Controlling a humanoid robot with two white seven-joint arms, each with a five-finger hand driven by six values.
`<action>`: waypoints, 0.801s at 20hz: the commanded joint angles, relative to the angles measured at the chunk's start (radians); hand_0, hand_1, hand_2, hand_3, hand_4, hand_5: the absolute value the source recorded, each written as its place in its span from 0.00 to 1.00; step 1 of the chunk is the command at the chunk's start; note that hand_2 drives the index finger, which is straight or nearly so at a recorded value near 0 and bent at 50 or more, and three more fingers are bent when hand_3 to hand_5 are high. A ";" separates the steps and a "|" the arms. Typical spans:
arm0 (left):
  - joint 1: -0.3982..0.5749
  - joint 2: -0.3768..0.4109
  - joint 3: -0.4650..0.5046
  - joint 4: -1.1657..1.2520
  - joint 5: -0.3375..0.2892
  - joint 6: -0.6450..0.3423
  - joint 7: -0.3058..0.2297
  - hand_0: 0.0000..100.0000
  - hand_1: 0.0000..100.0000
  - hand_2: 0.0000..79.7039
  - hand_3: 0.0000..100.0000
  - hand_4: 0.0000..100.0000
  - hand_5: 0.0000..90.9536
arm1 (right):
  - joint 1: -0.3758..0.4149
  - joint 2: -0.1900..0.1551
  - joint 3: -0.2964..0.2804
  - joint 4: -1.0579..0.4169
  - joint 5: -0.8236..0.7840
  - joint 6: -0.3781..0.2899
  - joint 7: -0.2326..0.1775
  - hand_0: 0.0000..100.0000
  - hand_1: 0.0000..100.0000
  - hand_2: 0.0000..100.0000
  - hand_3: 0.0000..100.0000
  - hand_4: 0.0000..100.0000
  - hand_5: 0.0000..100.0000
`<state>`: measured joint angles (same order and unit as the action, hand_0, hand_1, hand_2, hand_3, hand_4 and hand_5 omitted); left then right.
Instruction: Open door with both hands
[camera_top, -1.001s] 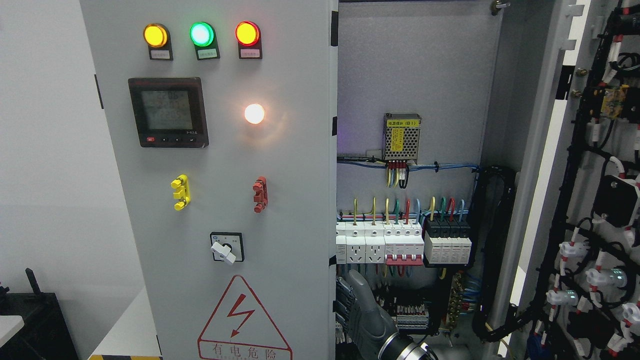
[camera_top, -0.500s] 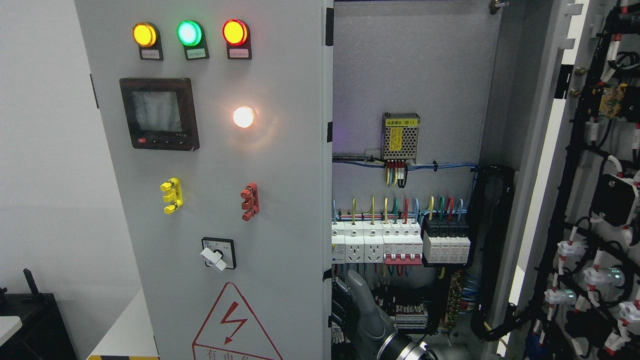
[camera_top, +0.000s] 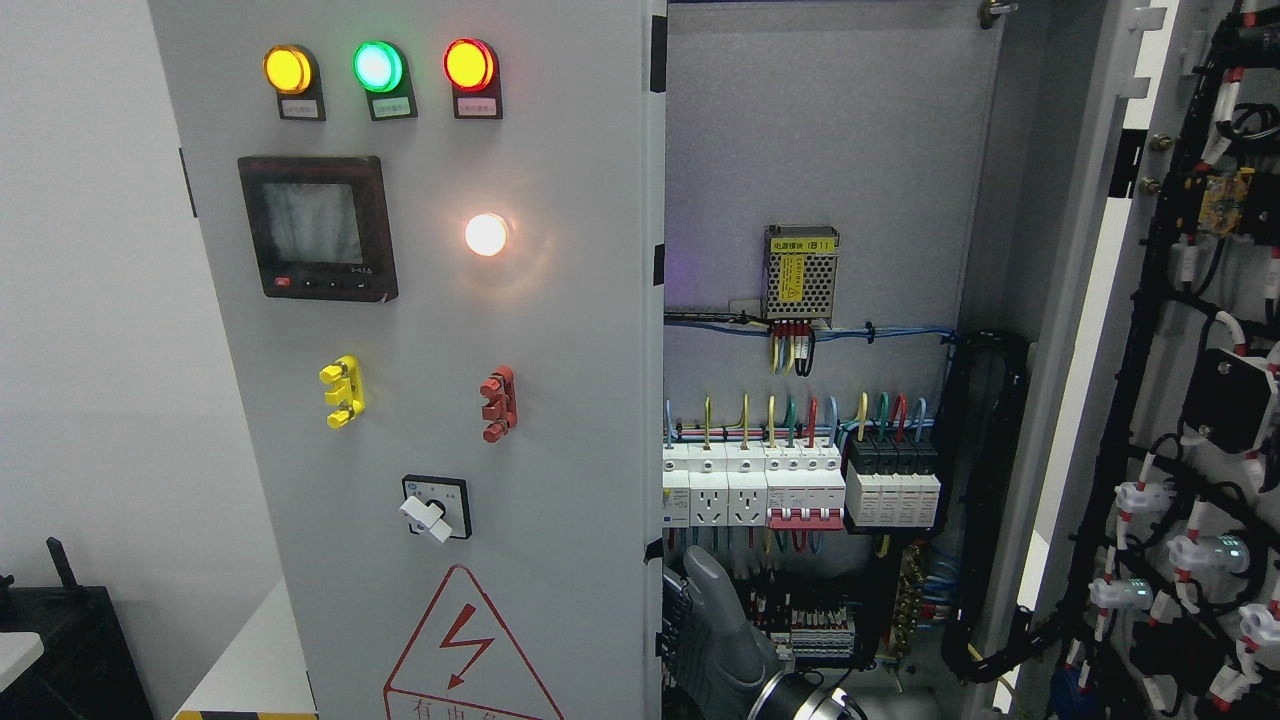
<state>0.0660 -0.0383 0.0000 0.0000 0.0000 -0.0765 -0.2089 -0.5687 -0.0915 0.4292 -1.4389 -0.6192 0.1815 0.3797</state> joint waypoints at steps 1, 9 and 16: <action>0.000 0.000 0.009 -0.015 0.031 0.000 0.000 0.00 0.00 0.00 0.00 0.04 0.00 | 0.001 0.003 0.039 -0.035 -0.013 0.000 0.011 0.00 0.00 0.00 0.00 0.00 0.00; 0.000 0.000 0.009 -0.015 0.031 0.000 0.000 0.00 0.00 0.00 0.00 0.04 0.00 | 0.012 0.003 0.054 -0.061 -0.036 0.000 0.073 0.00 0.00 0.00 0.00 0.00 0.00; 0.000 0.000 0.009 -0.015 0.031 0.000 0.000 0.00 0.00 0.00 0.00 0.04 0.00 | 0.041 0.003 0.074 -0.113 -0.042 0.000 0.076 0.00 0.00 0.00 0.00 0.00 0.00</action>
<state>0.0660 -0.0383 0.0000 0.0000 0.0000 -0.0764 -0.2088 -0.5436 -0.0897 0.4742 -1.4953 -0.6530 0.1812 0.4513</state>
